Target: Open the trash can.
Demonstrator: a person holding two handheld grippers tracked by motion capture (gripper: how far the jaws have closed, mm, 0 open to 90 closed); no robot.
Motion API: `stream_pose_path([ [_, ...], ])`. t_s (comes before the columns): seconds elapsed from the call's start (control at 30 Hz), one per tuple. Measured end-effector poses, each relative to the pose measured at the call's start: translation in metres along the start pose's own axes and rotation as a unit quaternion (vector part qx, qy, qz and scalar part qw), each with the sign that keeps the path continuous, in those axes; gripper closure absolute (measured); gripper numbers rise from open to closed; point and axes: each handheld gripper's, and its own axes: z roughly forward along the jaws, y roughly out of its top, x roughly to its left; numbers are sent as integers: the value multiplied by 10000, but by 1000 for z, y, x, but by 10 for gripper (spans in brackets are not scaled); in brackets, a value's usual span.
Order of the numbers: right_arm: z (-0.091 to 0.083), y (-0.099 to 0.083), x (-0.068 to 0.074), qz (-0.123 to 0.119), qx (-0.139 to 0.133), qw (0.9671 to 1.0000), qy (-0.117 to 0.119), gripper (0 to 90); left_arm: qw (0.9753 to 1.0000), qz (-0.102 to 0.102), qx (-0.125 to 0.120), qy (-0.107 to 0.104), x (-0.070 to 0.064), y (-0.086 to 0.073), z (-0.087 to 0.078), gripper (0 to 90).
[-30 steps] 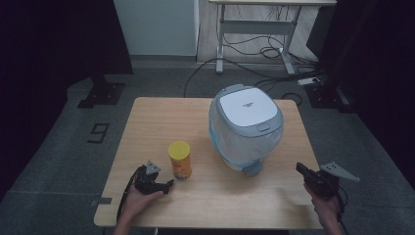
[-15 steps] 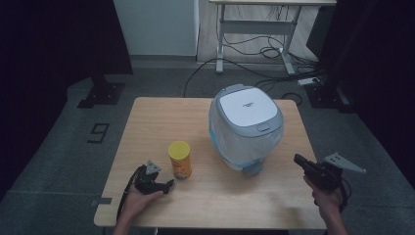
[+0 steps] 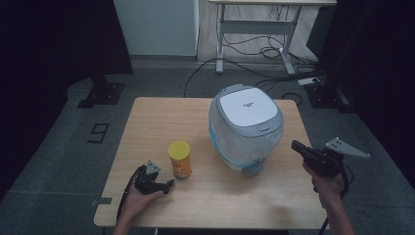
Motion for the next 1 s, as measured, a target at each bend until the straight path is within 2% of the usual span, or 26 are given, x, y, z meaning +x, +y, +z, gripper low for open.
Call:
stream_pose_path([
  [0.13, 4, 11, 2, -7, -41, 10000, 76, 896, 10000, -2, -1, 0, 0, 0, 0, 135],
  [0.23, 10, 24, 7, -82, -97, 9997, 204, 896, 10000, -3, -5, 4, 0, 0, 0, 135],
  [0.4, 19, 36, 12, -109, -98, 9992, 376, 896, 10000, -8, 4, 6, 0, 0, 0, 136],
  [0.73, 33, 45, 18, -101, -38, 9984, 559, 896, 10000, -17, 1, 13, -1, 0, 0, 136],
  [1.0, 44, 52, 24, -188, 6, 9975, 687, 896, 10000, -17, -1, 15, -1, 0, 0, 137],
])
